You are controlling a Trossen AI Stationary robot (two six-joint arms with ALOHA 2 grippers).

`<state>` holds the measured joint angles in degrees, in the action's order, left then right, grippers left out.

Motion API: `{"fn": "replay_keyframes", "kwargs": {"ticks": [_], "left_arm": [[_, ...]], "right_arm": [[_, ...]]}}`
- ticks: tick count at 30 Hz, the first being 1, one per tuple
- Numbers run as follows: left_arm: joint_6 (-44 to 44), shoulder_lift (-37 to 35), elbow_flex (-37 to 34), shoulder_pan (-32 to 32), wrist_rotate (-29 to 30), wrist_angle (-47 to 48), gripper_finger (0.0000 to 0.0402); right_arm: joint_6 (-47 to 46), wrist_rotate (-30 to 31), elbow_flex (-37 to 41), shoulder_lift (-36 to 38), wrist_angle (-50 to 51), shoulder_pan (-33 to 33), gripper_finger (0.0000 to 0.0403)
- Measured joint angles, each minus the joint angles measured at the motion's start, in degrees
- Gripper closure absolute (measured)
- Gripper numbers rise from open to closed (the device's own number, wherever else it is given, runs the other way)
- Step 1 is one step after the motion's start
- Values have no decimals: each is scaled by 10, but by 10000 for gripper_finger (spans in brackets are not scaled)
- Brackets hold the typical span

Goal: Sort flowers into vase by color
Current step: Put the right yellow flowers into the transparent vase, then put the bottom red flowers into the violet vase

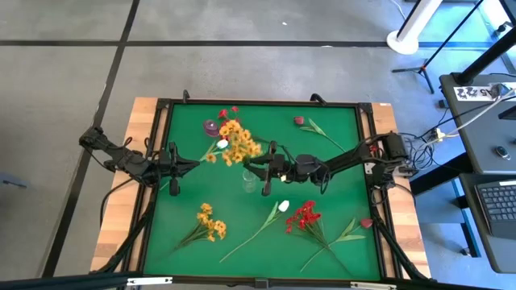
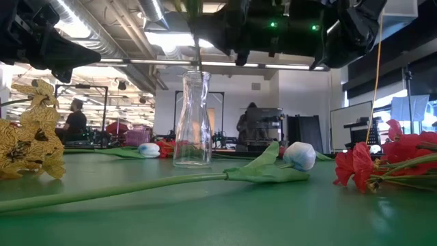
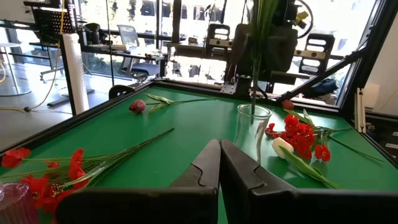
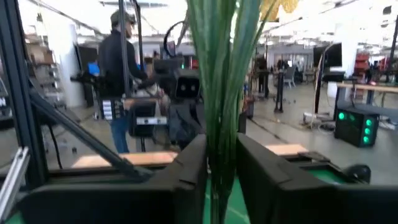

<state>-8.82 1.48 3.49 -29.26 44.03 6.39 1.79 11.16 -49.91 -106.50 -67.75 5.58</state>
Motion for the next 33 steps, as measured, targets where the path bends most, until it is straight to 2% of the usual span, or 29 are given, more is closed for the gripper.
{"fn": "replay_keyframes", "kwargs": {"ticks": [10,17,21,25,29,33], "left_arm": [[0,0,0,0,0,0,401],[0,0,0,0,0,0,401],[0,0,0,0,0,0,401],[0,0,0,0,0,0,401],[0,0,0,0,0,0,401],[0,0,0,0,0,0,401]], "right_arm": [[1,6,0,88,174,0,165],[-13,11,0,251,462,1,102],[-59,3,0,358,645,15,97],[-134,-39,0,438,782,57,108],[-220,-28,0,450,863,141,129],[-350,4,0,415,929,224,151]]}}
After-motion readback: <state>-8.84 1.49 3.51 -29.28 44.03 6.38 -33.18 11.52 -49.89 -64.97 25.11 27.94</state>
